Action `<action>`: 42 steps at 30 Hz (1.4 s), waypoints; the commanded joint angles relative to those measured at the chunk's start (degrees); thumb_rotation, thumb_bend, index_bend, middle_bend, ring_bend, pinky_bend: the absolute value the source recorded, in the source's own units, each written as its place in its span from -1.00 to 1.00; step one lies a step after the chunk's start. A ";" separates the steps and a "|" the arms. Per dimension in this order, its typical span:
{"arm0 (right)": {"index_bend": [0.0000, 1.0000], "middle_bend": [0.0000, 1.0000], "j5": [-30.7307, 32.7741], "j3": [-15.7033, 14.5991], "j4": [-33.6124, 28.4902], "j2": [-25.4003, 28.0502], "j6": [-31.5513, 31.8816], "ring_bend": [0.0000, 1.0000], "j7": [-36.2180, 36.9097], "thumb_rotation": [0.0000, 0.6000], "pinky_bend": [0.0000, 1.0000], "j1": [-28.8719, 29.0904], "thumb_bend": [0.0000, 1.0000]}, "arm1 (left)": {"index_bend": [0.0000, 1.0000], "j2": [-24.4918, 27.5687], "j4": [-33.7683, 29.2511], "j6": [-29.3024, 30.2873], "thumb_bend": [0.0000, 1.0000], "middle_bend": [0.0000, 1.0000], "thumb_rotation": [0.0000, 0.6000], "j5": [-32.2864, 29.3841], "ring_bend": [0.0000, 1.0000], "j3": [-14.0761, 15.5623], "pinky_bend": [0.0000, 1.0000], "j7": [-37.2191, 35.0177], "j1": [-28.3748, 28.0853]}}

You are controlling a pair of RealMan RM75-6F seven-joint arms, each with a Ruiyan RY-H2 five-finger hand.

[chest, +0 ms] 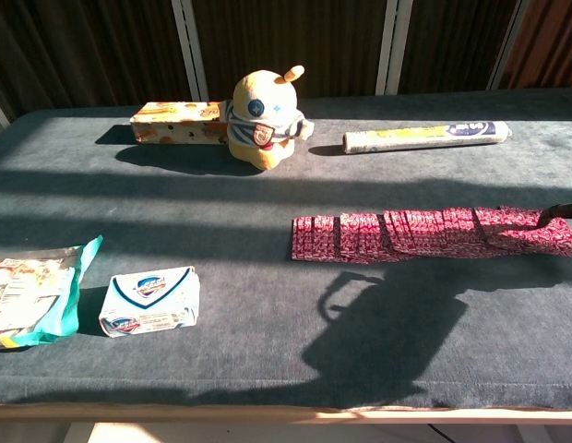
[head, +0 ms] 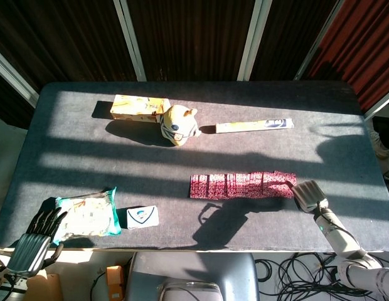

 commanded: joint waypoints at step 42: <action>-0.51 0.85 -15.53 -5.79 -3.61 7.54 17.13 1.00 5.73 1.00 1.00 -12.44 0.28 | -1.00 0.69 -1.21 -0.43 -0.16 -0.98 1.00 0.67 -1.00 -0.96 -0.93 0.59 1.27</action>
